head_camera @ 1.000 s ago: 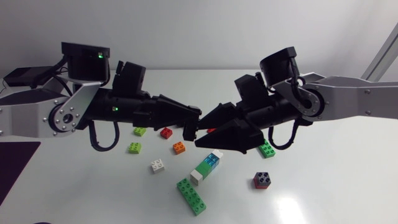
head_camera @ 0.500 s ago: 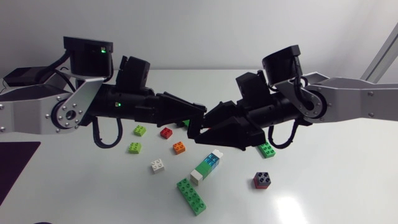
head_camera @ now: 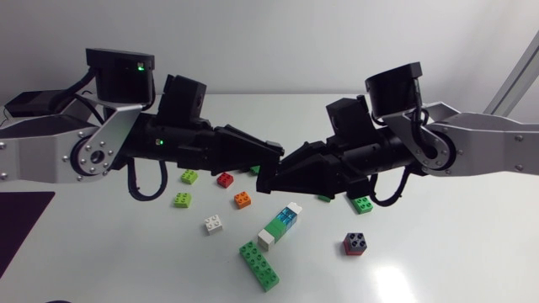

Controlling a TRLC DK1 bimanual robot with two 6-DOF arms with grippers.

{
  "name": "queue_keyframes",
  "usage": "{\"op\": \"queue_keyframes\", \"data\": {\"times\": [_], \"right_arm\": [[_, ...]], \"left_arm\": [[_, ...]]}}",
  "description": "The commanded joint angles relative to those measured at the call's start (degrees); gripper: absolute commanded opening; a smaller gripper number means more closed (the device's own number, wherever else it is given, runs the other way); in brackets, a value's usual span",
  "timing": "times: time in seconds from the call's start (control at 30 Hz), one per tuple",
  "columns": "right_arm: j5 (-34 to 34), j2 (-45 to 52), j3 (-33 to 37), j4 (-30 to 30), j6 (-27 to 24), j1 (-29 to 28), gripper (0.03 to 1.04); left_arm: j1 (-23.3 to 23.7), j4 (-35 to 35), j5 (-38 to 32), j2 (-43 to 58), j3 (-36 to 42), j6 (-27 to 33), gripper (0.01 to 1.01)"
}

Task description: Separate the duplo bricks

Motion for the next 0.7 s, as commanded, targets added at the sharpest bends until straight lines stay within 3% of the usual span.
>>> {"op": "queue_keyframes", "data": {"times": [0.0,0.07,0.13,0.37,0.53,0.67], "right_arm": [[-0.26,-1.82,-1.96,1.31,-1.41,0.84,0.28],[0.35,-2.34,-2.13,1.23,-1.05,0.31,0.28],[1.15,-2.78,-2.66,1.31,-1.05,-0.13,0.28],[3.87,-5.16,-4.15,0.43,-1.76,-5.4,0.28],[8.27,-7.53,-2.66,-12.22,-12.39,-10.94,0.28],[18.46,-10.69,-1.69,-21.36,-20.74,-14.19,0.28]], "left_arm": [[0.43,-0.52,-0.24,-0.44,2.08,-3.73,0.593],[1.13,-1.32,-0.24,-1.23,2.87,-3.82,0.743],[1.92,-2.02,-0.33,-1.49,3.57,-3.82,0.831],[6.49,-3.78,-0.42,-1.05,6.83,-3.56,0.874],[7.46,-5.36,-4.55,1.14,8.85,-0.66,0.874],[3.42,-14.5,-14.04,4.05,11.22,8.84,0.874]]}}
